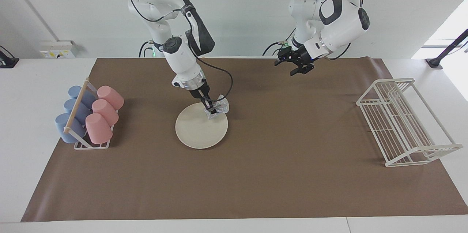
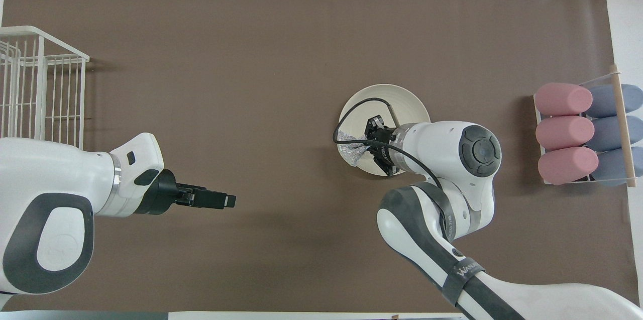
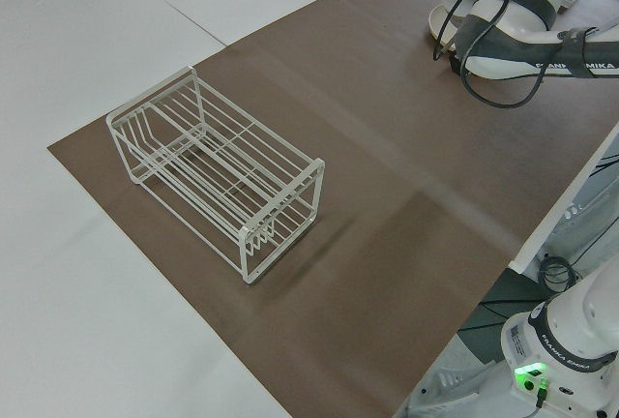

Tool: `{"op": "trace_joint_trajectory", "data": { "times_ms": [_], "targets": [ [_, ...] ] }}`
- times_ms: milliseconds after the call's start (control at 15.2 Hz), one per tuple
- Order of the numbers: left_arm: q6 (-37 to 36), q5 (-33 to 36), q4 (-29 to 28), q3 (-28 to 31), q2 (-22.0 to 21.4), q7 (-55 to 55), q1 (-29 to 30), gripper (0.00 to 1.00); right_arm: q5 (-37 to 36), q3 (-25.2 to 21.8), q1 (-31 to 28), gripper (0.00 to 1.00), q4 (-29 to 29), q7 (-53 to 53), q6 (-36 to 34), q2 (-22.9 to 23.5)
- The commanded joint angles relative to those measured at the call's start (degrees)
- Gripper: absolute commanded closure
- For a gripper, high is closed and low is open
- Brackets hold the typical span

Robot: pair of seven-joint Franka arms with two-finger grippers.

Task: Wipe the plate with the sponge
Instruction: 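Rub the scrubber around the plate surface with the right gripper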

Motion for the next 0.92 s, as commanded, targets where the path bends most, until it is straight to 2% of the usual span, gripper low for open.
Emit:
{"op": "trace_joint_trajectory", "data": {
  "times_ms": [0,197,526,855],
  "targets": [
    [3.23,6.96,0.52,-0.17,0.76,-1.07,-0.25,0.0,1.08,0.58,-1.17,1.0,-1.68,-4.41,0.81,1.18],
    [6.49,7.77,0.43,-0.08,0.94,-1.07,0.97,0.0,1.08,0.58,-3.18,1.0,-3.88,-8.01,3.97,1.71],
    [6.59,7.86,1.84,0.0,2.43,-0.99,7.03,0.0,1.08,0.58,-10.38,1.0,-4.67,-22.06,4.15,2.33],
    [6.15,7.86,1.84,-0.08,2.44,-1.07,7.92,0.0,1.08,0.49,-10.75,1.0,-4.59,-23.68,6.0,2.77]
  ]
}}
